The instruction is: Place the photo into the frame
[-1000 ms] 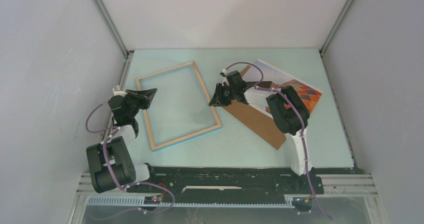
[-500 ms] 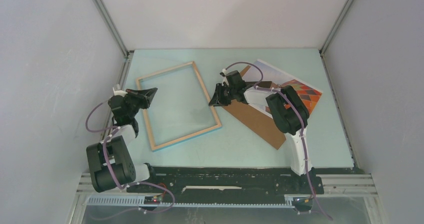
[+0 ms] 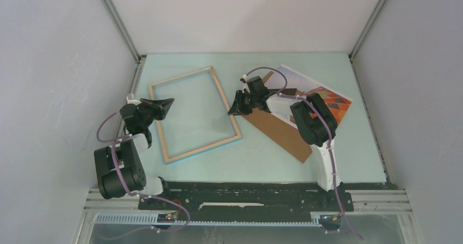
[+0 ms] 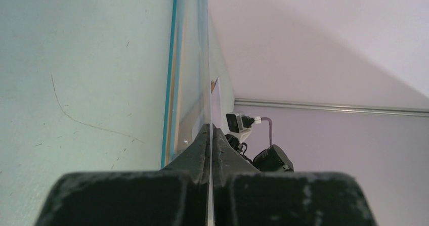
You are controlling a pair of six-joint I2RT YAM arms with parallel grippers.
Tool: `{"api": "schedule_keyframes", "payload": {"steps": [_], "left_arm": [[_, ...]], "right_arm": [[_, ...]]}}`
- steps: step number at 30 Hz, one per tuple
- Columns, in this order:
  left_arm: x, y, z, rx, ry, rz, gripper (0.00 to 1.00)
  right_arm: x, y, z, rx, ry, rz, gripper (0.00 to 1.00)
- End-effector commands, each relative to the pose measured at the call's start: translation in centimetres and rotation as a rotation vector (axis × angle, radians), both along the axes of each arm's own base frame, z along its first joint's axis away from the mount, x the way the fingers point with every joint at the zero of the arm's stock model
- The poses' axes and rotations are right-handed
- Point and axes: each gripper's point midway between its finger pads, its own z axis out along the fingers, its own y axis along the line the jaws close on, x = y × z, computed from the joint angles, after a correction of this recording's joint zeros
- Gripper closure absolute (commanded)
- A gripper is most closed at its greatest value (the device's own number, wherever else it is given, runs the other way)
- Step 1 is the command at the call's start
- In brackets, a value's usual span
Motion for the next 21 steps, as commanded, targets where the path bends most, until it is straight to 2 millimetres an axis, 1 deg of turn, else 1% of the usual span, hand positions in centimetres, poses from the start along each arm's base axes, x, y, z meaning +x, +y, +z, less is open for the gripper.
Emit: {"api": "schedule_keyframes", "payload": {"steps": [1, 12, 21], "left_arm": [[0.8, -0.4, 1.9, 0.039, -0.065, -0.056, 1.00], [0.3, -0.9, 3.6, 0.100, -0.113, -0.101, 1.00], [0.2, -1.0, 4.0, 0.127, -0.118, -0.111, 1.00]], "right_arm": [[-0.1, 1.0, 0.3, 0.016, 0.001, 0.025, 0.64], [0.0, 1.0, 0.3, 0.019, 0.001, 0.028, 0.64], [0.0, 1.0, 0.2, 0.019, 0.002, 0.029, 0.64]]}}
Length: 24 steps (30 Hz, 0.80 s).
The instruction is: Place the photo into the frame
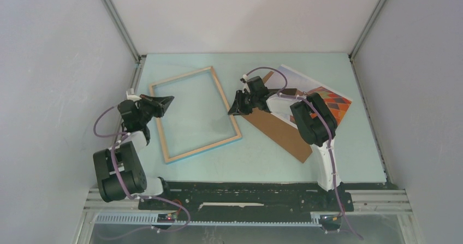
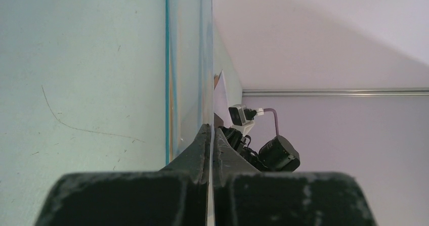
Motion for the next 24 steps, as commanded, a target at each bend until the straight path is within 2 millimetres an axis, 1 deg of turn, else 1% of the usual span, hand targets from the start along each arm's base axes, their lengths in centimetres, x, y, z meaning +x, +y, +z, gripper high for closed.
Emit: {"api": "schedule_keyframes", "payload": {"steps": [1, 5, 21, 24], "left_arm": [[-0.1, -0.8, 2.8, 0.052, -0.088, -0.060, 1.00], [0.0, -0.8, 3.4, 0.057, -0.101, -0.062, 1.00], [0.0, -2.1, 5.6, 0.073, -0.186, -0.100, 1.00], [0.2, -2.1, 5.4, 0.065, -0.178, -0.100, 1.00]], "right_arm": [[-0.1, 1.1, 0.2, 0.018, 0.000, 0.028, 0.64], [-0.1, 1.2, 0.2, 0.018, -0.001, 0.030, 0.65], [0.0, 1.1, 0.3, 0.022, -0.001, 0.029, 0.65], [0.0, 1.1, 0.3, 0.022, -0.002, 0.030, 0.65]]}}
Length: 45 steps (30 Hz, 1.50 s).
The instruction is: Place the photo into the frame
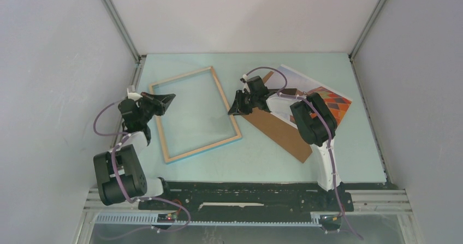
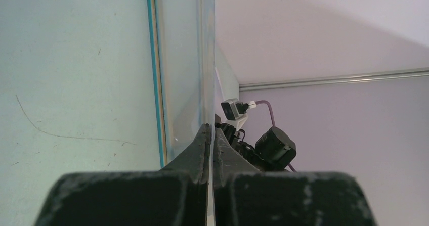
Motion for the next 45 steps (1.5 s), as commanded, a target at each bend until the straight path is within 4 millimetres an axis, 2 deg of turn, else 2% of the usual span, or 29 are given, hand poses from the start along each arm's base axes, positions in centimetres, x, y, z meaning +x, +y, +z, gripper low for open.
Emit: {"api": "schedule_keyframes", "payload": {"steps": [1, 19, 30, 38, 45], "left_arm": [[0.4, -1.2, 3.9, 0.029, -0.116, -0.071, 1.00], [1.7, -0.9, 2.0, -0.004, -0.046, -0.069, 1.00], [1.4, -0.5, 0.6, -0.006, 0.029, -0.045, 1.00], [1.2, -0.8, -0.1, 0.008, 0.047, -0.087, 1.00], [1.4, -0.2, -0.7, 0.010, 0.055, -0.104, 1.00]], "right_arm": [[0.0, 1.1, 0.3, 0.022, -0.007, 0.029, 0.65], [-0.3, 0.8, 0.1, 0.005, 0.010, 0.027, 0.65], [-0.3, 0.6, 0.3, -0.002, 0.006, 0.026, 0.65], [-0.2, 0.7, 1.0, 0.053, 0.005, 0.027, 0.57], [-0.1, 0.2, 1.6, 0.109, 0.023, 0.017, 0.51]]}}
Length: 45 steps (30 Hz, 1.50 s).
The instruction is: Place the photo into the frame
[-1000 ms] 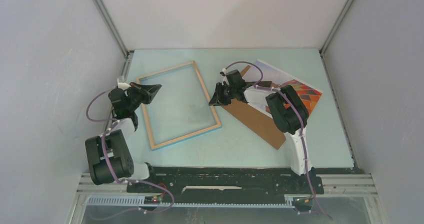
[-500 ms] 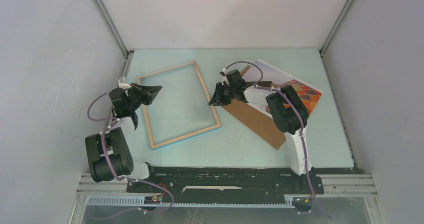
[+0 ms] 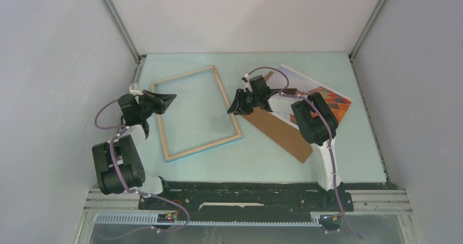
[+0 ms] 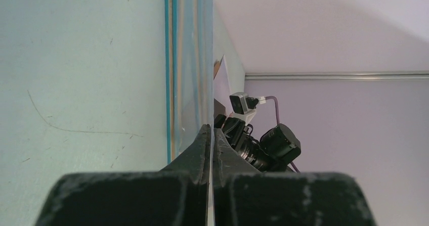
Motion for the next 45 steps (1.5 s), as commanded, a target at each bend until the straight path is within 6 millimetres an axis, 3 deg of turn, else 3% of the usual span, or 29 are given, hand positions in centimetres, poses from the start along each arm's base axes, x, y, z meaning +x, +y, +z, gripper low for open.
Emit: {"api": "schedule_keyframes", "payload": {"steps": [1, 14, 23, 33, 45], "left_arm": [[0.4, 0.0, 0.6, 0.027, -0.027, -0.051, 1.00], [-0.3, 0.8, -2.1, 0.004, 0.074, 0.010, 1.00], [-0.4, 0.8, -2.8, 0.004, 0.094, 0.006, 1.00], [-0.7, 0.3, -2.0, -0.010, 0.073, -0.007, 1.00], [-1.7, -0.4, -2.5, 0.015, 0.138, -0.064, 1.00]], "right_arm": [[-0.2, 0.2, 1.3, 0.076, 0.013, 0.008, 0.51], [0.0, 0.3, 1.1, 0.099, 0.023, 0.006, 0.57], [0.0, 0.3, 1.1, 0.099, 0.020, 0.005, 0.59], [0.0, 0.3, 1.0, 0.102, 0.023, 0.008, 0.60], [-0.1, 0.3, 1.0, 0.099, 0.022, 0.010, 0.61]]}}
